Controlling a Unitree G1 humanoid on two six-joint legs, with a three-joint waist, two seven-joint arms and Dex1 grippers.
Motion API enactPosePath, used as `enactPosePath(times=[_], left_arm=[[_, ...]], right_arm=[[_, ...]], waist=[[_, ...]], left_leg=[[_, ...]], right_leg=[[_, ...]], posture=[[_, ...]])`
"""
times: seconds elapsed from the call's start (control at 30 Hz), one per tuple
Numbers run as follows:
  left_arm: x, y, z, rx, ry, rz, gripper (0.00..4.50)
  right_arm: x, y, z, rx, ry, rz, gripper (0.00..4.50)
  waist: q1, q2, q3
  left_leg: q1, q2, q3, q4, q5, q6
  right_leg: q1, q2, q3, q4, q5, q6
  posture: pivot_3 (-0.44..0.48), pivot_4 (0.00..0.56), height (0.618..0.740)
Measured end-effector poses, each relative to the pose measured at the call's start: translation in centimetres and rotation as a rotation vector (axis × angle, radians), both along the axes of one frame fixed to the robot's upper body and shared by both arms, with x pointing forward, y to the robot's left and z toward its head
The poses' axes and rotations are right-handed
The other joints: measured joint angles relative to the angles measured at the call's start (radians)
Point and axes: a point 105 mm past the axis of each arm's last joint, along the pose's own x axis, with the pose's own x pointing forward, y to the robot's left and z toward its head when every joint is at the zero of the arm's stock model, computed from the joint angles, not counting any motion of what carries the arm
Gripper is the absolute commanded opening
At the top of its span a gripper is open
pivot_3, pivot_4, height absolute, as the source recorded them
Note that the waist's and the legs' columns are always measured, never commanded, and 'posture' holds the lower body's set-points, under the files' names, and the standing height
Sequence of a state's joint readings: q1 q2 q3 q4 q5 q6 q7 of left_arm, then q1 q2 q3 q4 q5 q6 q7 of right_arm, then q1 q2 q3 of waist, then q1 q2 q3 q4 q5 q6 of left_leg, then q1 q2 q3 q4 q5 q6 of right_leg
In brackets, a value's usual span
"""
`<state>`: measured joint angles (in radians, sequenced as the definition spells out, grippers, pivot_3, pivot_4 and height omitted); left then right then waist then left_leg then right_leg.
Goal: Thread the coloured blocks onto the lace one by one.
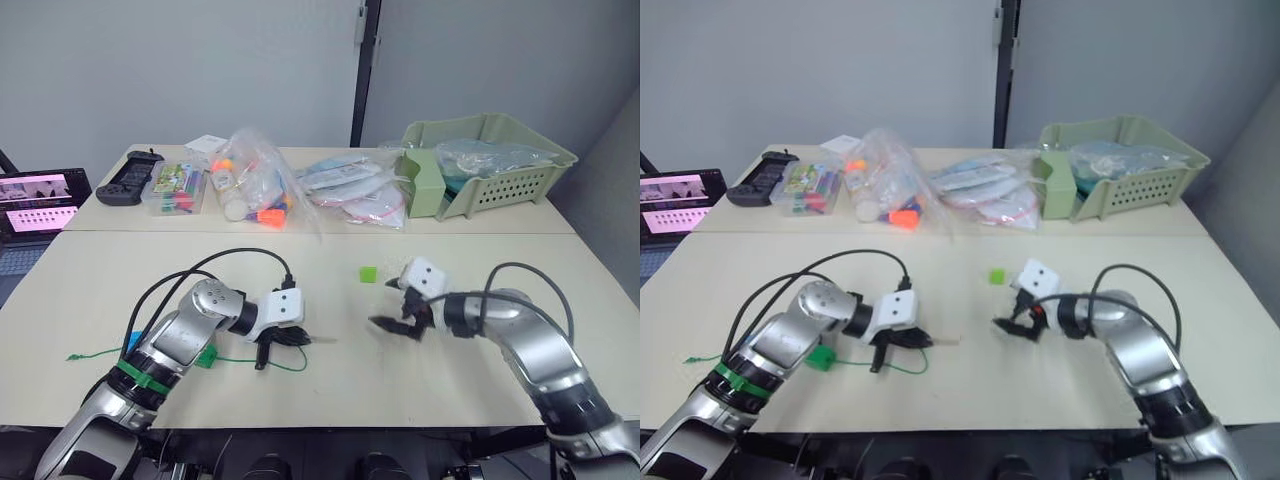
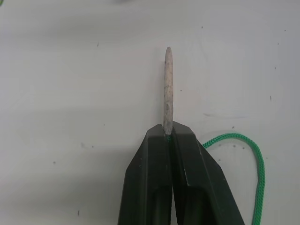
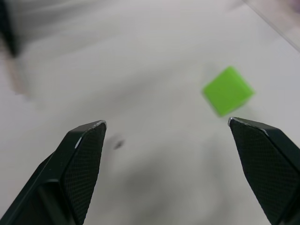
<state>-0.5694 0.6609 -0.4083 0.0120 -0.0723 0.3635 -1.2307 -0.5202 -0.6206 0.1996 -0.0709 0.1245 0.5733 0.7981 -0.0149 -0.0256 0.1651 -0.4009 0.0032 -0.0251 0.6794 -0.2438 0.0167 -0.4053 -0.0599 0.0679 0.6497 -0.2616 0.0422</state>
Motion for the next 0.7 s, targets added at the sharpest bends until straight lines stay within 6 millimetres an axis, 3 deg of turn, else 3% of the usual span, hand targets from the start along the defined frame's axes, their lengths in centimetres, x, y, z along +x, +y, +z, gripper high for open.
enactPosePath(times=[0.23,0.43,0.7], left_arm=[[-0.3,-0.1,-0.1,-0.013,0.002,-0.001,0.00],[-0.4,-0.2,-0.1,-0.022,0.001,0.009,0.00],[-0.5,-0.2,-0.2,-0.025,0.001,0.020,0.00]], right_arm=[[4.1,-0.6,-0.3,-0.006,0.018,-0.119,4.47],[4.5,1.8,-1.1,0.091,0.074,-0.083,4.47],[6.5,1.4,-2.1,0.079,0.116,-0.138,4.47]], waist=[[0.000,0.000,0.000],[-0.003,0.000,0.000],[-0.007,0.000,0.000]], left_leg=[[0.000,-0.001,0.000,-0.001,0.000,0.000],[0.000,-0.002,-0.002,-0.001,0.000,0.000],[0.001,-0.003,-0.001,-0.001,0.000,0.000]], right_leg=[[0.000,-0.001,0.000,0.001,0.000,0.000],[-0.004,-0.002,0.000,0.009,0.001,-0.001],[-0.004,-0.002,0.001,0.011,0.001,-0.001]], posture=[[0.000,0.150,0.740],[0.000,0.150,0.740],[0.000,0.150,0.740]])
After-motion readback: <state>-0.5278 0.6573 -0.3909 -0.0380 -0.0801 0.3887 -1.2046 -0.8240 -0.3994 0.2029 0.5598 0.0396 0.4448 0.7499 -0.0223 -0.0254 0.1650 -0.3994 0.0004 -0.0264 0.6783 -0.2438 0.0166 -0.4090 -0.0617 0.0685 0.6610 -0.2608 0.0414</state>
